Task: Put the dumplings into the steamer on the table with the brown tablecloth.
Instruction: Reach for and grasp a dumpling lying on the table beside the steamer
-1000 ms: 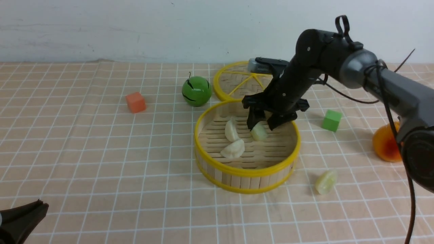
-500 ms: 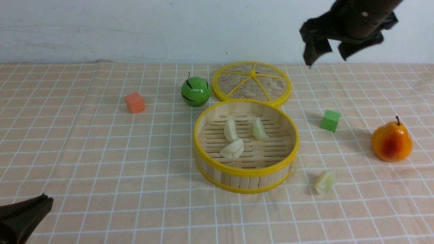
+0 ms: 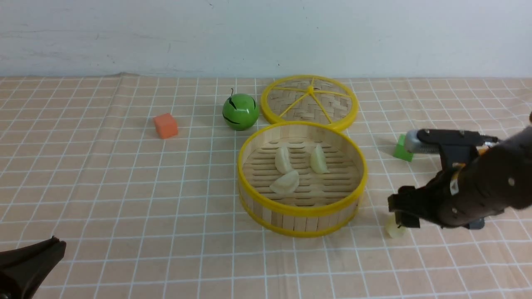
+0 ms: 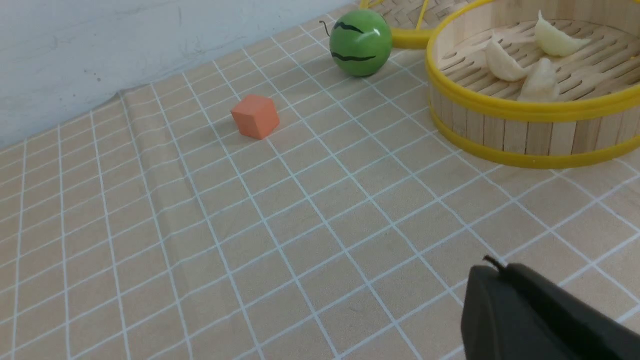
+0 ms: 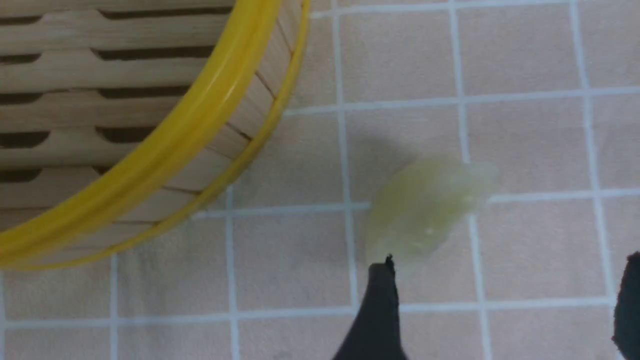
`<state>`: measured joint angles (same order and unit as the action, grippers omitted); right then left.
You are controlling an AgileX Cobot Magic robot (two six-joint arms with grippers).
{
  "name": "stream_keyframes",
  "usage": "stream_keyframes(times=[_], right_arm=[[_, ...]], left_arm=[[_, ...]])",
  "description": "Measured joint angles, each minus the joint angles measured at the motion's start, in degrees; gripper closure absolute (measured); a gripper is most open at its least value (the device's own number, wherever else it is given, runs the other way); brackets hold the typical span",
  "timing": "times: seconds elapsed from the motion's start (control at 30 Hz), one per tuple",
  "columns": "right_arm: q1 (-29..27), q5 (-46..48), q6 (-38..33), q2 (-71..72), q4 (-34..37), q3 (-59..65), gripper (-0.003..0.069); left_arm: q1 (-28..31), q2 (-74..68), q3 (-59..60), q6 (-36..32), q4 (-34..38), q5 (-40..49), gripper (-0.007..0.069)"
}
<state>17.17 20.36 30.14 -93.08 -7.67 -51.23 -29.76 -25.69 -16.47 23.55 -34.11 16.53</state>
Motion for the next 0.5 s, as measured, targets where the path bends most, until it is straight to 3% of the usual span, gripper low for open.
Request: stream_keyframes(times=[0.17,0.33,0.5], right_arm=[[0.00,-13.26,2.37,-5.41,0.00,2.06,0.0084],[0.00,-18.54,2.41,-10.24,-0.61,1.84,0.0124],[-0.33,-17.15,2.22,-10.64,-2.81,1.45,0.0279]], left_arm=[[0.00,0.00,0.00,0.11,0.00,0.00,0.0637],[0.00,0.00,0.00,0.11,0.00,0.25,0.0637],[0.00,0.00,0.00,0.11,0.05,1.82,0.0635]])
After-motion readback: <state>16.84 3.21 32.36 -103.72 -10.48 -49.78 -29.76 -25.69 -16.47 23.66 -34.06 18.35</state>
